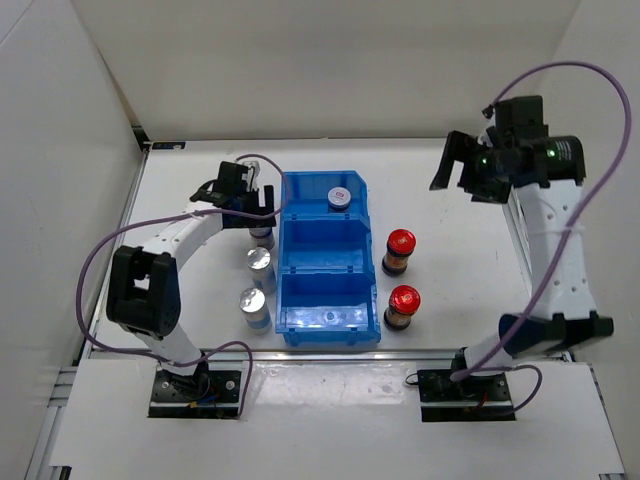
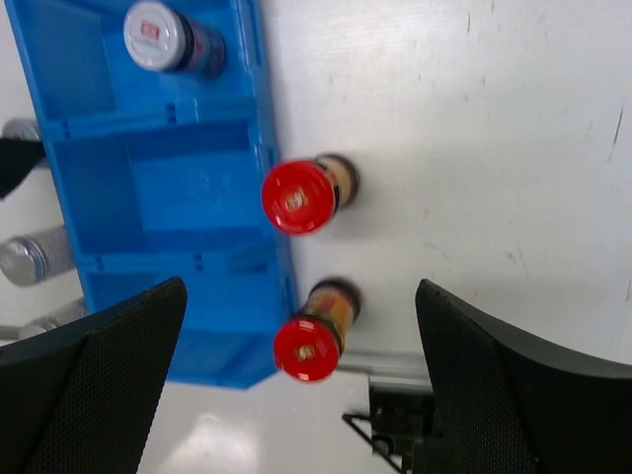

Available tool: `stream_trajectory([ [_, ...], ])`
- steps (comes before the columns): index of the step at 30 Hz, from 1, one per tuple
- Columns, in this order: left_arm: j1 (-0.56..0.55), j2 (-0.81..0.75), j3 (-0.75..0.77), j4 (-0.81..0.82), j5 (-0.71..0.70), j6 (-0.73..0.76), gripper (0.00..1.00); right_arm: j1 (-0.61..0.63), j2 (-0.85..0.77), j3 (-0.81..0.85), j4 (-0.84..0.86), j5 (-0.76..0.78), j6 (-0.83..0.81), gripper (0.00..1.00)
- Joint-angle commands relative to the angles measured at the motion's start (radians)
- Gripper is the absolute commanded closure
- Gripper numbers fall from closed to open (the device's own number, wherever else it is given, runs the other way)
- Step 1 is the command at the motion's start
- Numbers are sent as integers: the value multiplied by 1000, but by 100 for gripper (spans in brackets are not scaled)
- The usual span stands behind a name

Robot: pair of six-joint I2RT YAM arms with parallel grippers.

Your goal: Organize the condiment bottles

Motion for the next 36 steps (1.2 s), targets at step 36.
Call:
stream_trajectory([
  [36,-65,35,55,38,-130,73,0,-57,-144,-265,-49,-193,16,0],
])
